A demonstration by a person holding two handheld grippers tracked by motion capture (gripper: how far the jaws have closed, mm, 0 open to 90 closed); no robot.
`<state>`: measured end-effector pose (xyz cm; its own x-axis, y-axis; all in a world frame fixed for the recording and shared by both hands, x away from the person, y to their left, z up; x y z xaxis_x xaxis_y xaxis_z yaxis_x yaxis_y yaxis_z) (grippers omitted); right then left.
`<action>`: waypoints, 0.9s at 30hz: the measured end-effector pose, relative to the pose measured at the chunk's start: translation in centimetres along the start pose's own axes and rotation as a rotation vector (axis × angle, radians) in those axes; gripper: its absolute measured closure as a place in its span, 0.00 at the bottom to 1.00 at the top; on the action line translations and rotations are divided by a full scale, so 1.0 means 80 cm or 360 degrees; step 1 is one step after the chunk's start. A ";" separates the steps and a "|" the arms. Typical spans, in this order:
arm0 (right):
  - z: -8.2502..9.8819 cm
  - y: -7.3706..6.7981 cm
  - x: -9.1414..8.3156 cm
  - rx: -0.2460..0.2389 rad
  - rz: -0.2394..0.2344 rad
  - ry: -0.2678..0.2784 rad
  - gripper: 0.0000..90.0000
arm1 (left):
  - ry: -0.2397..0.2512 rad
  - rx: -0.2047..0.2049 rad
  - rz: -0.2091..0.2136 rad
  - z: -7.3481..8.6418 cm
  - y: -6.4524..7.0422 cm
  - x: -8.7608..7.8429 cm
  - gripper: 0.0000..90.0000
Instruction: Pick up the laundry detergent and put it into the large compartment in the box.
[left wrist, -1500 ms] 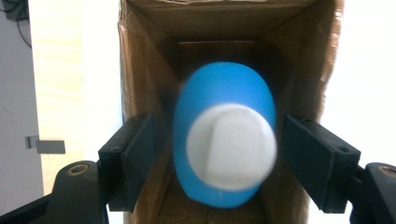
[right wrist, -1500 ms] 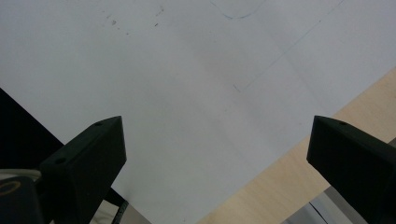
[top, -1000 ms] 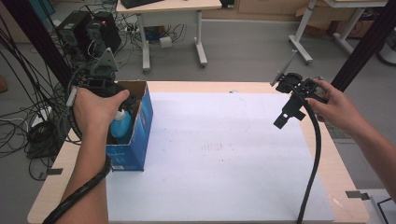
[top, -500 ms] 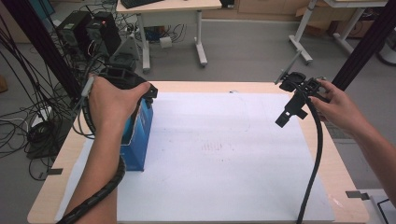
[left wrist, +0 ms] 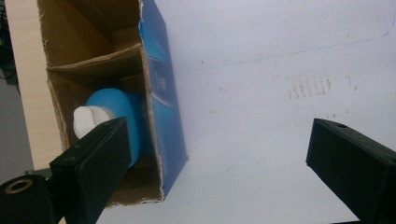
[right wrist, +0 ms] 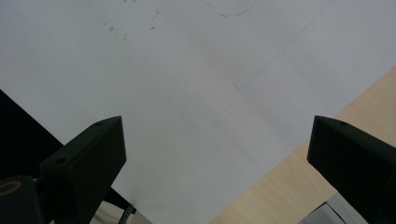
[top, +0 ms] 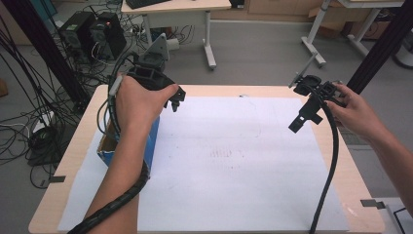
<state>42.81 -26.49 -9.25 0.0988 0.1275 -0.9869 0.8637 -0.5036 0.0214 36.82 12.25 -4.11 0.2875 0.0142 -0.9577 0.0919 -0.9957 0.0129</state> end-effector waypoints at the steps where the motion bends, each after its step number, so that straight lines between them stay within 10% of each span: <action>1: 0.001 0.000 0.000 0.0004 0.0002 -0.0003 0.05 | -0.0002 -0.0001 -0.0001 0.000 0.000 0.000 0.08; 27: 0.004 -0.005 -0.003 -0.0006 0.0016 0.0001 0.05 | -0.0023 -0.0011 0.0006 0.001 -0.004 0.008 0.08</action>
<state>42.28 -26.63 -9.06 0.1077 0.1231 -0.9865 0.8645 -0.5016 0.0318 36.90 12.59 -4.78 0.2739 0.0089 -0.9617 0.0974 -0.9951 0.0185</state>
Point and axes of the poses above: each handheld gripper's, and its own axes: x roughly forward along the jaws, z roughly out of its underside, y roughly to its right, the point moved 2 cm from there along x, roughly forward along the jaws, and after that the axes turned 14 degrees about -x, right-handed, at the moved point
